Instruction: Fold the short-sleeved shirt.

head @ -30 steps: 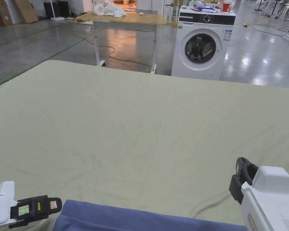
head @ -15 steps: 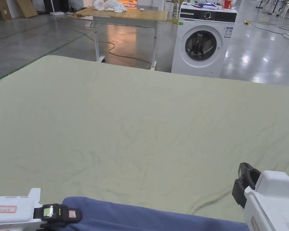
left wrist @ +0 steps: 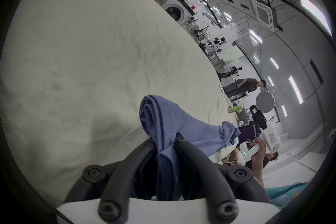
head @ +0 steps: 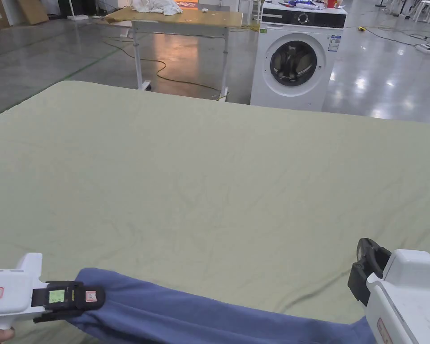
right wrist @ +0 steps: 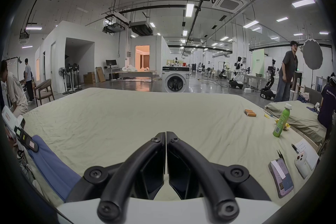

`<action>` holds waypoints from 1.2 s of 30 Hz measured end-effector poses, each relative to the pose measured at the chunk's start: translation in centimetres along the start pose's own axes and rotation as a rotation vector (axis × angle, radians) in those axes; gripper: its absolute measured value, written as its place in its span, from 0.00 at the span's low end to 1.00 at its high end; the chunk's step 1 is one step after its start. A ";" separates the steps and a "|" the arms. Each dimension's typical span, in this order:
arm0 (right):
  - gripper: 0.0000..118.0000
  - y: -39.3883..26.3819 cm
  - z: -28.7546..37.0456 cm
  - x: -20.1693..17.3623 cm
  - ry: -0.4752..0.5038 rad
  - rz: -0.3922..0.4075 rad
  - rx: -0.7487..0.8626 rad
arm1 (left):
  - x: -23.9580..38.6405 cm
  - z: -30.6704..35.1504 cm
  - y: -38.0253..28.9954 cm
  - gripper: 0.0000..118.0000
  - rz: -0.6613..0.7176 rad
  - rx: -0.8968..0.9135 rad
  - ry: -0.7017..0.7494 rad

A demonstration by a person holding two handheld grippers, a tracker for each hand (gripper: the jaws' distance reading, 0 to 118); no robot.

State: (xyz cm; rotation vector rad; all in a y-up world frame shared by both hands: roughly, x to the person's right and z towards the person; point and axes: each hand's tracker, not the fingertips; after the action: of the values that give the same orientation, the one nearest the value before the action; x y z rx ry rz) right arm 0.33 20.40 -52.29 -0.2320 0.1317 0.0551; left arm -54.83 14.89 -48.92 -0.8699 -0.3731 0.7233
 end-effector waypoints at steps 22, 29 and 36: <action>0.00 -0.4 -0.7 -0.7 0.037 -0.001 -0.015 | 11.1 -0.6 0.6 0.05 -0.080 -0.068 0.047; 0.00 -0.9 -0.4 -0.3 0.029 -0.005 -0.028 | 13.5 -10.8 -1.9 0.06 -0.082 -0.196 0.097; 0.00 -1.3 -0.1 0.3 0.013 0.006 -0.052 | 13.6 -18.4 -4.6 0.07 -0.110 -0.326 0.272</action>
State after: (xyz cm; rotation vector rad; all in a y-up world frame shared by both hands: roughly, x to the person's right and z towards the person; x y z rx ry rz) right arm 0.69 19.13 -52.13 -0.2836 0.1439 0.0630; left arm -32.75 12.27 -56.21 -1.2300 -0.2961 0.4393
